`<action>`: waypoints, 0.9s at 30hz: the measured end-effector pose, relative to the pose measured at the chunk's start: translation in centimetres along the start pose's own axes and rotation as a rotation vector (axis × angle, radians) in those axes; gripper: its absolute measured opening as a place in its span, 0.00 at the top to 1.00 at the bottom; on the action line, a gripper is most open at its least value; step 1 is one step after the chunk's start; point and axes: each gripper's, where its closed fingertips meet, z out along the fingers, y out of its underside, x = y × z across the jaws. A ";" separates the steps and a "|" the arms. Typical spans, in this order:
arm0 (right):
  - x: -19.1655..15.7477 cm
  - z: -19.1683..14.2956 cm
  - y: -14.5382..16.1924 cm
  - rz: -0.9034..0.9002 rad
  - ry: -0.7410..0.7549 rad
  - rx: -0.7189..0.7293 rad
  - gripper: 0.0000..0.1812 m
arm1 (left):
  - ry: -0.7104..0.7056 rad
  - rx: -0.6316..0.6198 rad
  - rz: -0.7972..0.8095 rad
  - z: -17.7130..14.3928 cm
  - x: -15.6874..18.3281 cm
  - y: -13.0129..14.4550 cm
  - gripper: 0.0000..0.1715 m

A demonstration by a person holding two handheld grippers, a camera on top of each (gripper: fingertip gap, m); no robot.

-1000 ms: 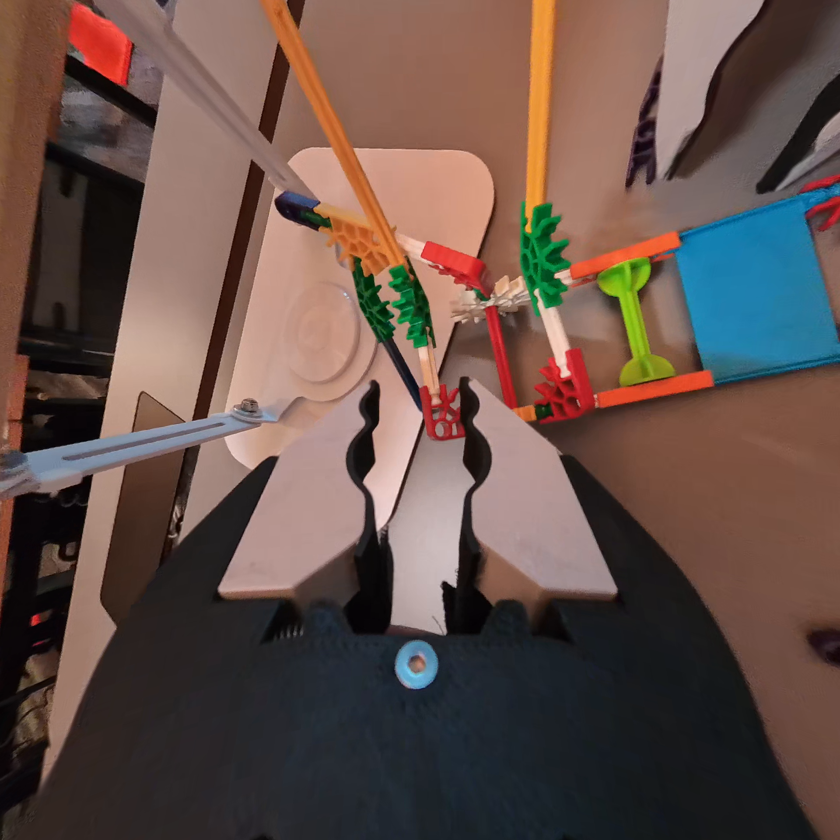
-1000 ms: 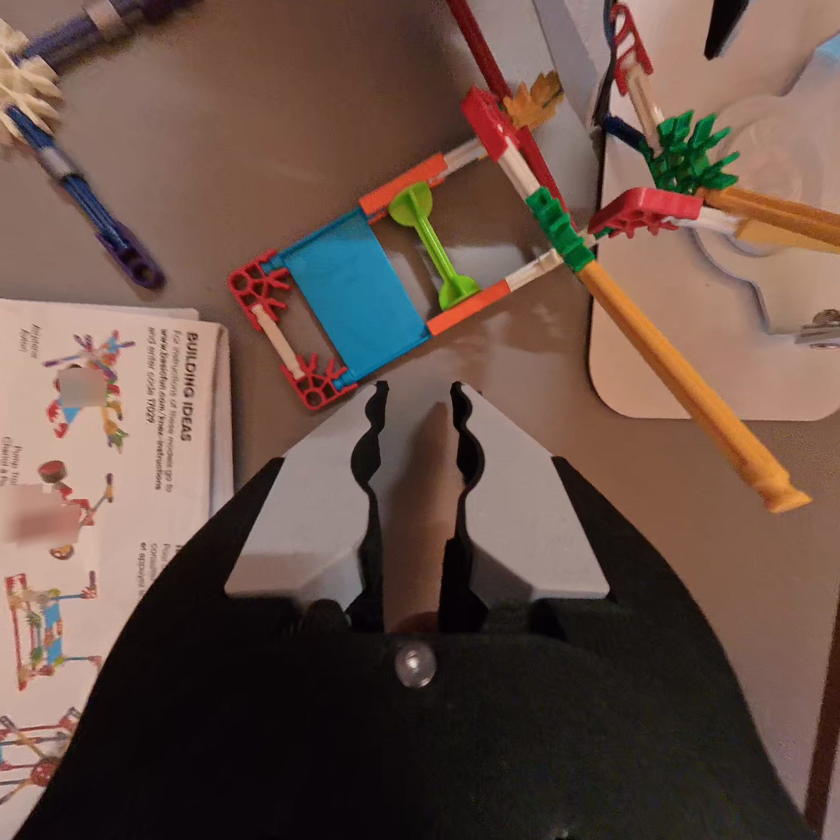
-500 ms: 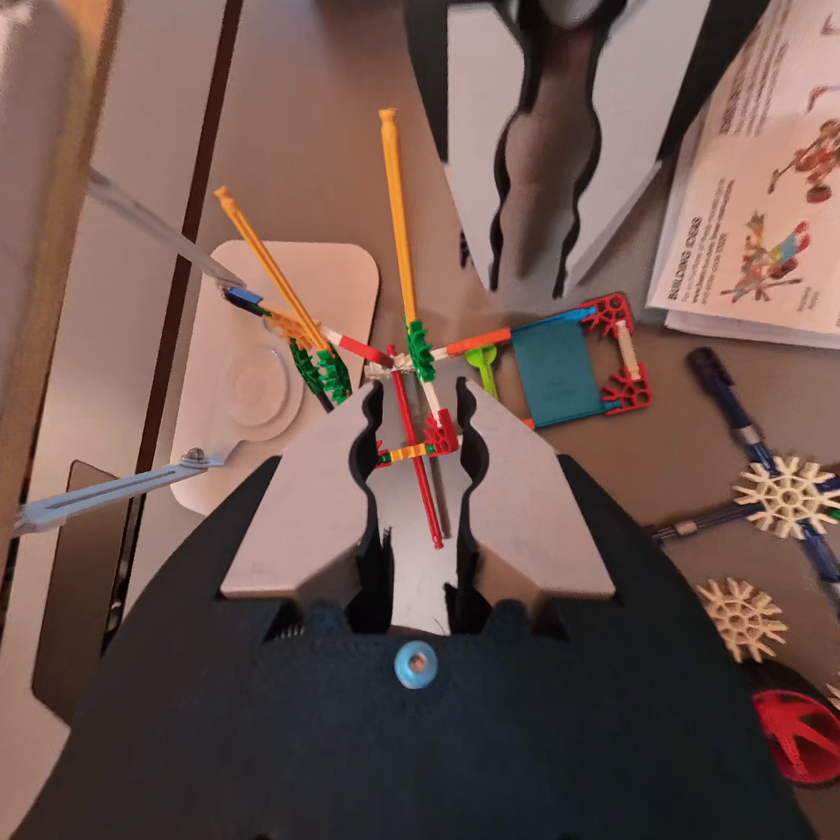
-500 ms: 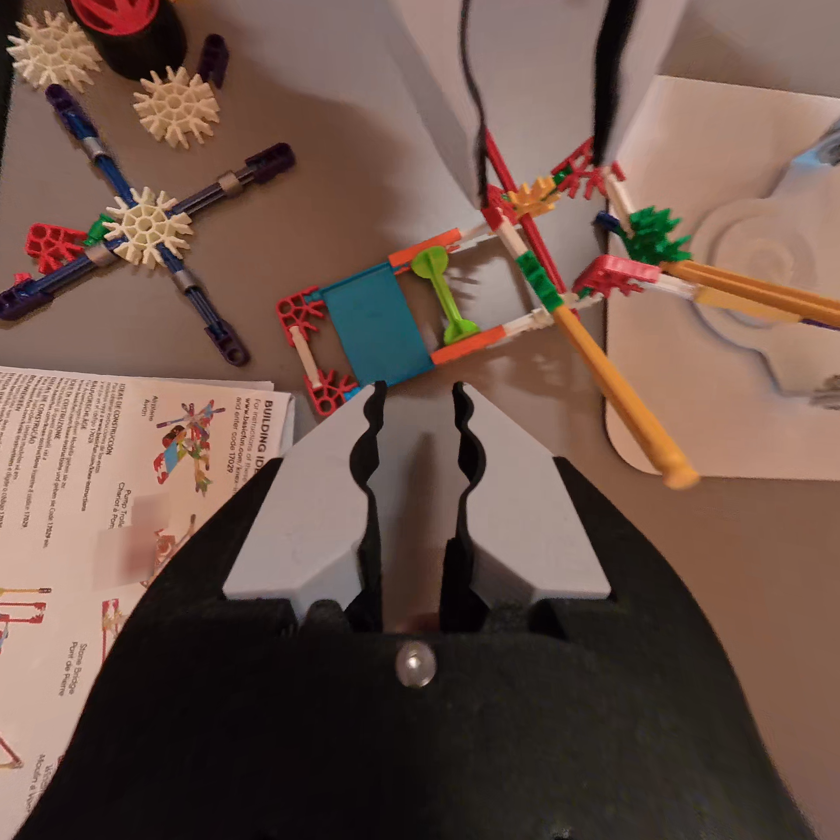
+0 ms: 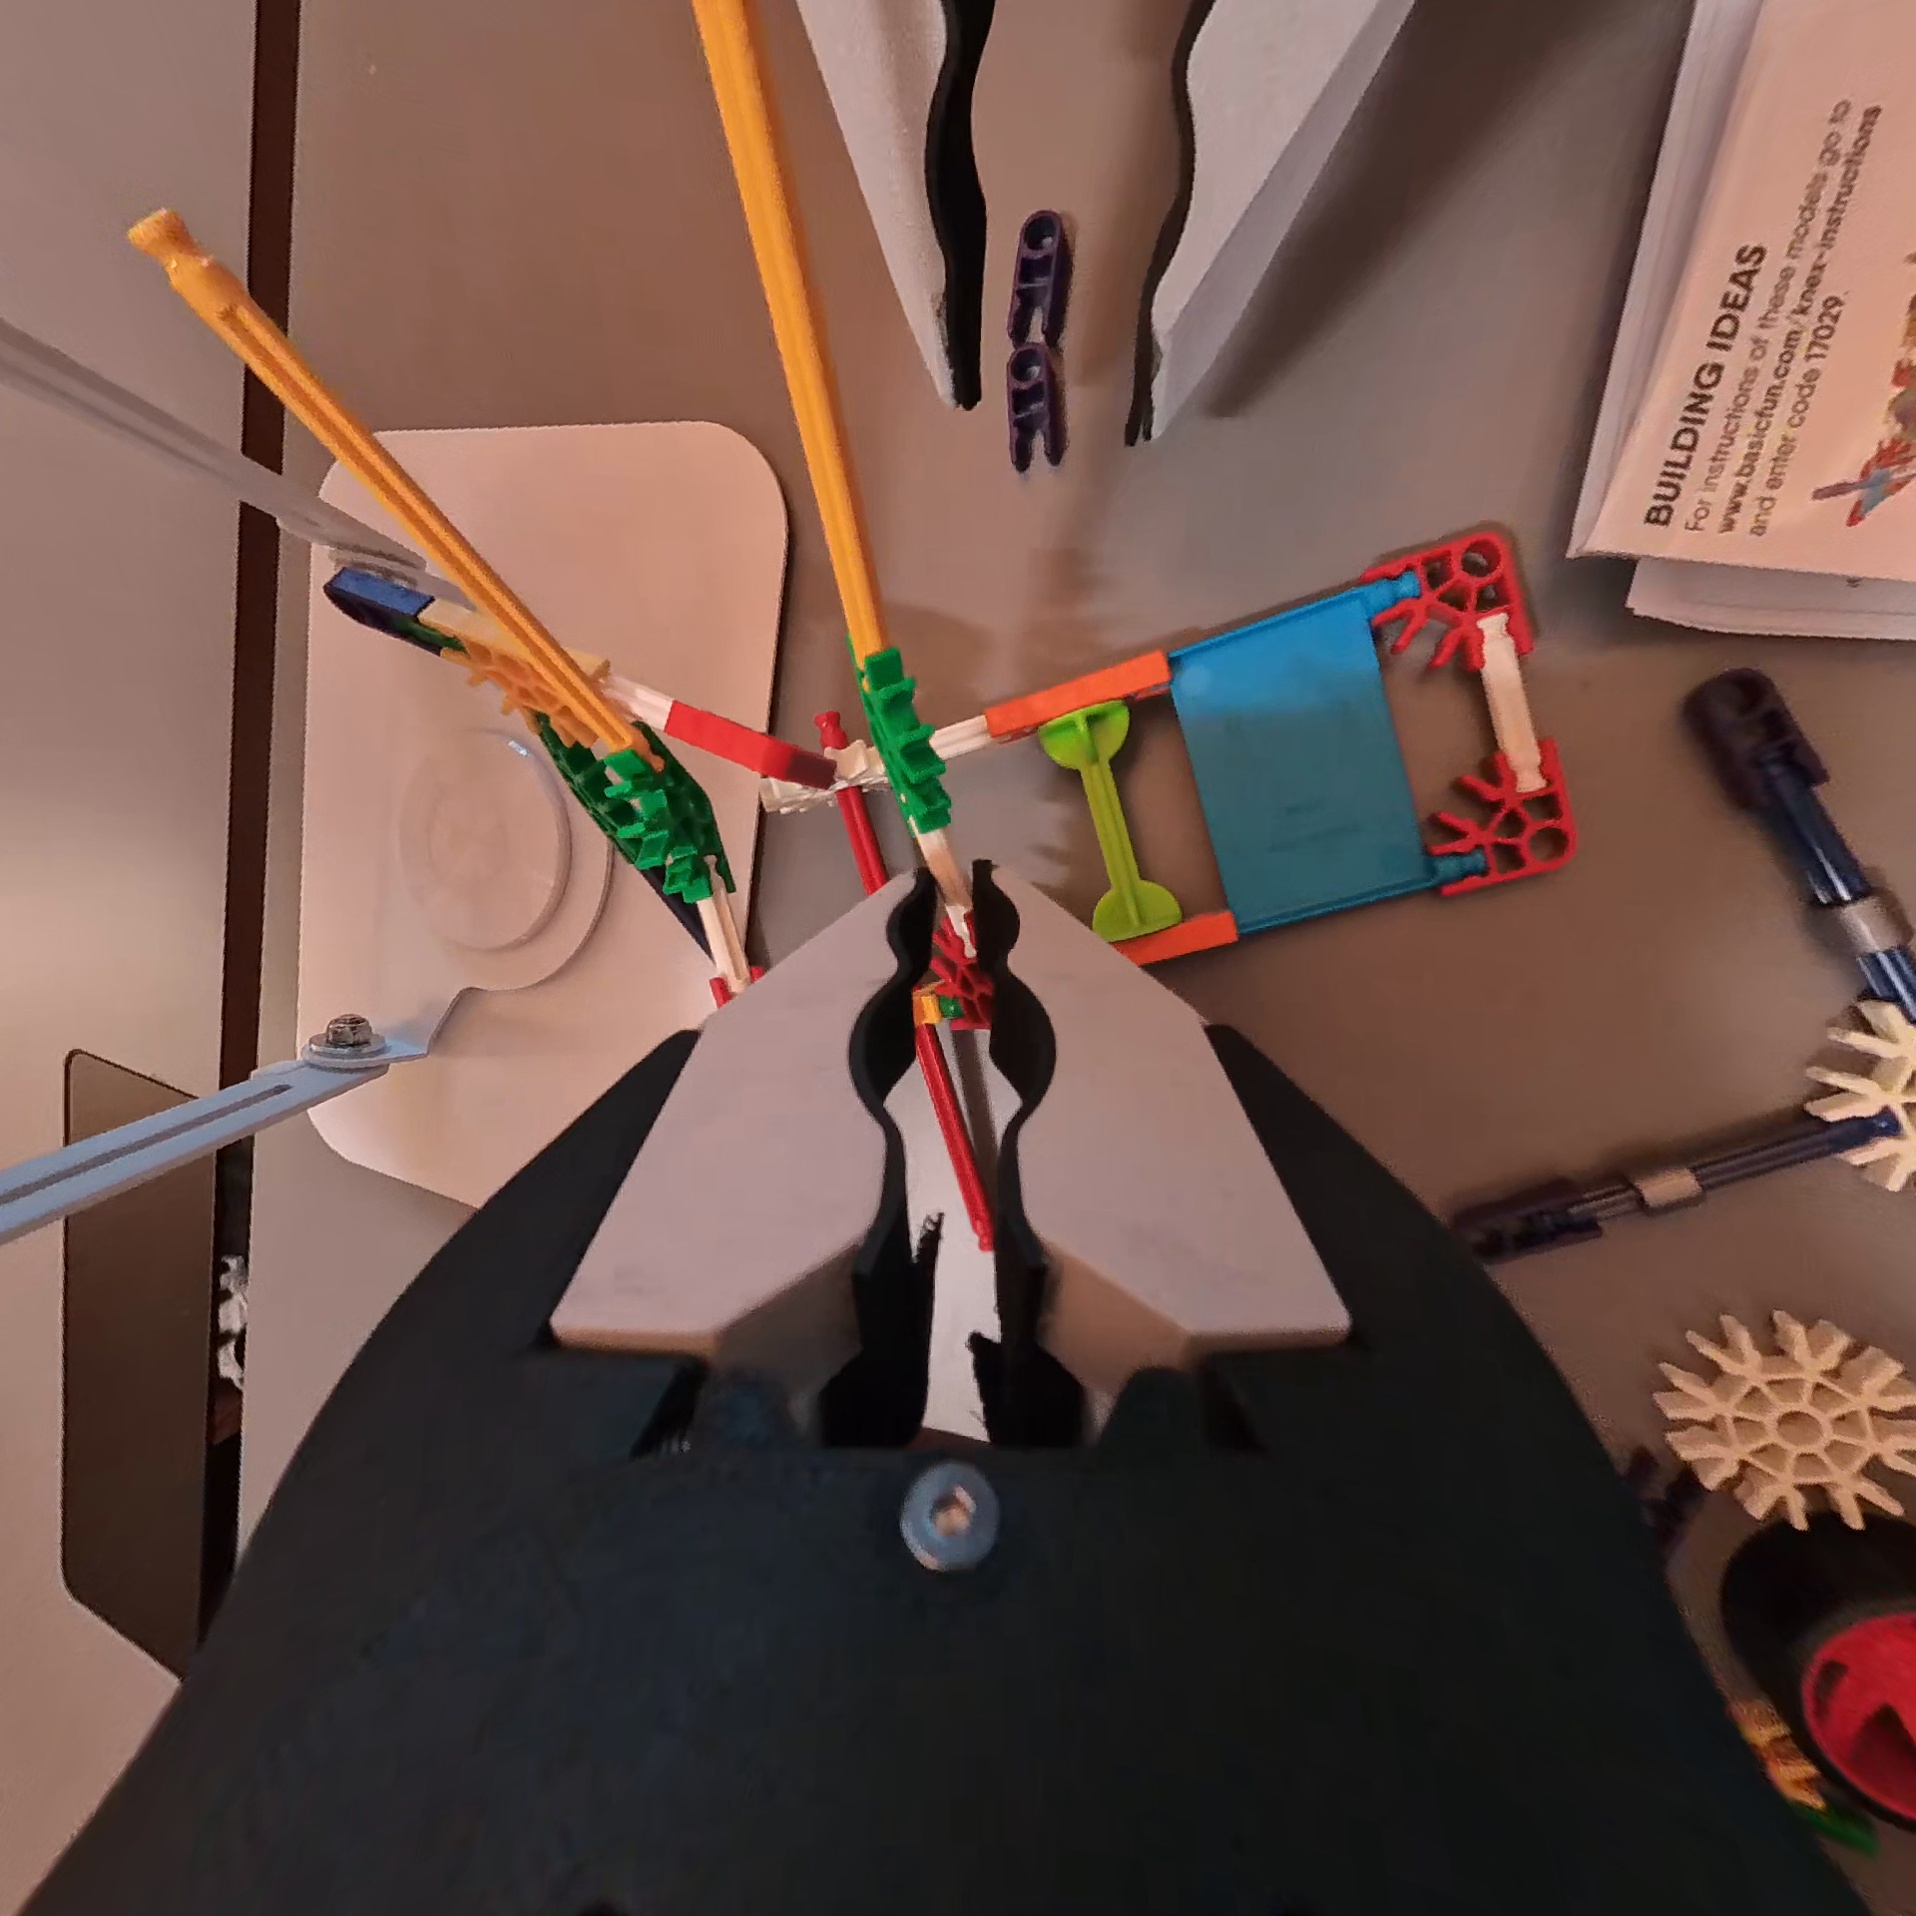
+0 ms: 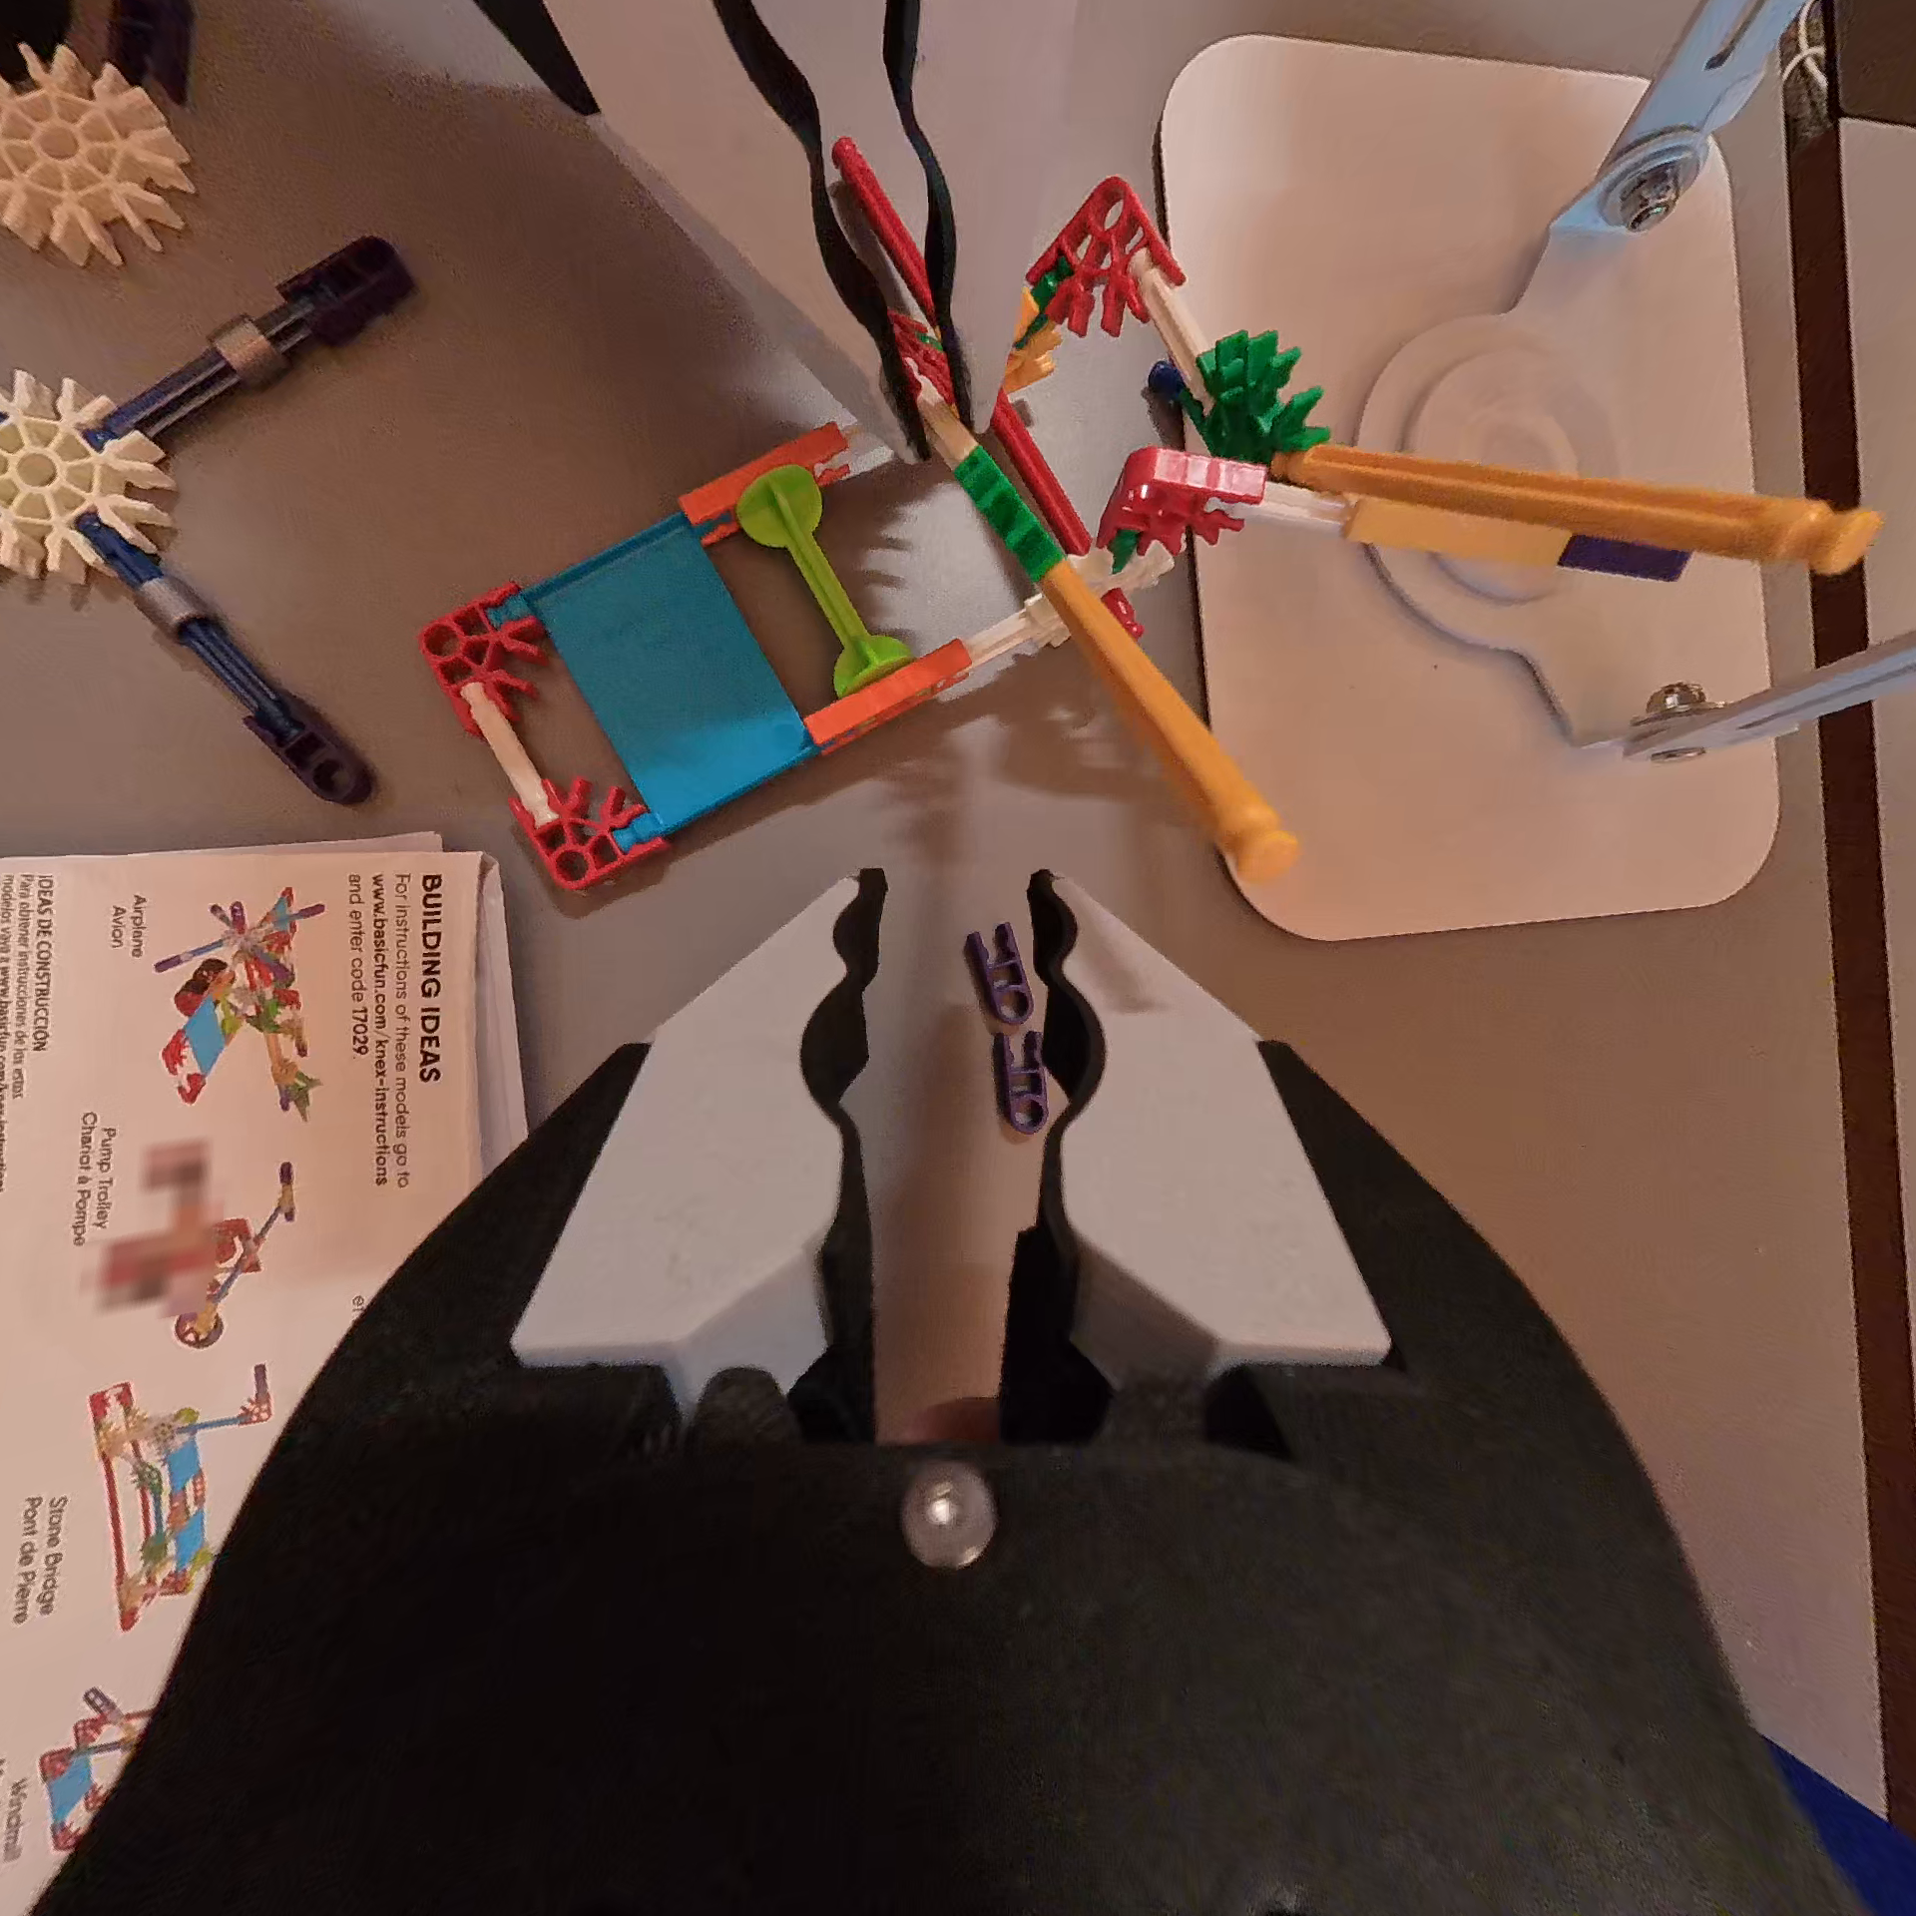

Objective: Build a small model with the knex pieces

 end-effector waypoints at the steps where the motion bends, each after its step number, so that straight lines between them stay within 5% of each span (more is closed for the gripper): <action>1: 0.0 0.0 0.0 0.000 -0.001 0.000 0.85 | 0.003 0.000 0.008 -0.1 0.0 0.1 0.97; 27: 0.5 0.0 0.4 0.014 0.011 -0.008 0.85 | -0.032 -0.015 -0.047 -4.5 -2.4 2.4 0.86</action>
